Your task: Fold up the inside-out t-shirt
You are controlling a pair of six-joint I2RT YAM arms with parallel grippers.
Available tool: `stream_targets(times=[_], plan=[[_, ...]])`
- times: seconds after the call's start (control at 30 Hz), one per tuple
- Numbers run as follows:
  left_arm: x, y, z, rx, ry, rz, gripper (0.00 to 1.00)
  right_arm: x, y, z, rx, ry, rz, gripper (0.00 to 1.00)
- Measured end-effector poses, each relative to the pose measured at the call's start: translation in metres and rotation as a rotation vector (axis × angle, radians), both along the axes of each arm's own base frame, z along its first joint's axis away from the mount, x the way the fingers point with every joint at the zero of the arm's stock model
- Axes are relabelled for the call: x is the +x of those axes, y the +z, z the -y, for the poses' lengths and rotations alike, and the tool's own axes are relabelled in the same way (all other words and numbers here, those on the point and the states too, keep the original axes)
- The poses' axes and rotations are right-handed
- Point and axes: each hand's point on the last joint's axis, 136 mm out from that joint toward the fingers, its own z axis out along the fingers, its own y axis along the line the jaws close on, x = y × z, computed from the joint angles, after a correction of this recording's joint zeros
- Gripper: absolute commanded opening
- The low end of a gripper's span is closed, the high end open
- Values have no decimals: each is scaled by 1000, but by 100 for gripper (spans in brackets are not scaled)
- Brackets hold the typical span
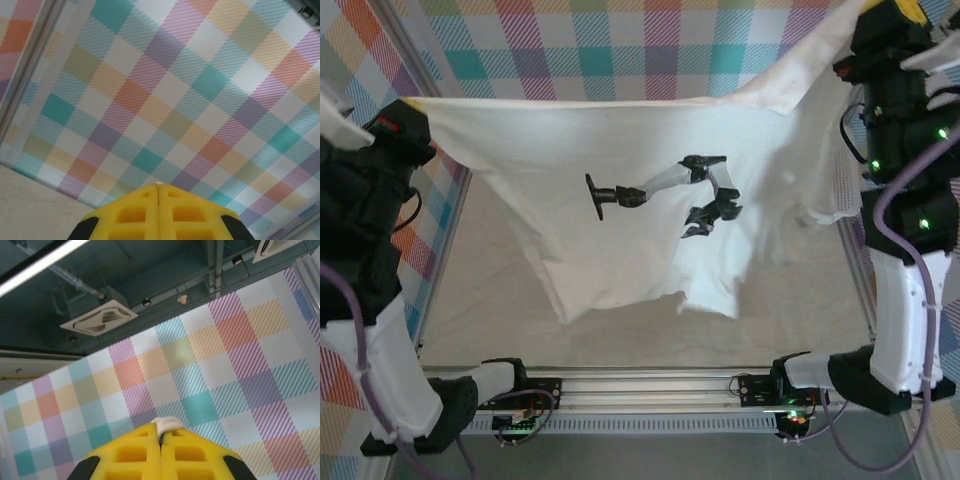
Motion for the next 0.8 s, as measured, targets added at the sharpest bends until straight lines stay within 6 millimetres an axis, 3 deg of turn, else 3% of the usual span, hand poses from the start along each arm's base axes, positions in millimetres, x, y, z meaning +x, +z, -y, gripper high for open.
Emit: stream_targets(times=[0.1, 0.27, 0.33, 0.4, 0.47, 0.53, 0.7, 0.8], plan=[[54, -17, 1, -4, -24, -60, 0, 40, -4, -9, -27, -25, -22, 0], [163, -56, 6, -25, -89, -163, 0, 132, -23, -31, -78, -36, -60, 0], [198, -63, 7, -29, -113, -172, 0, 160, -35, -36, -89, -30, -71, 0], [218, -65, 6, -32, -126, -162, 0, 177, -46, -39, -91, -16, -90, 0], [219, -61, 5, -36, -136, -150, 0, 181, -46, -39, -89, 3, -86, 0], [207, -45, 2, -32, -138, -111, 0, 171, -37, -41, -78, 31, -59, 0], [148, 9, 8, 2, -156, 21, 0, 114, 3, -36, -43, 89, 36, 0], [116, 11, 14, 37, -173, 40, 0, 82, 8, -35, -46, 129, 22, 0]])
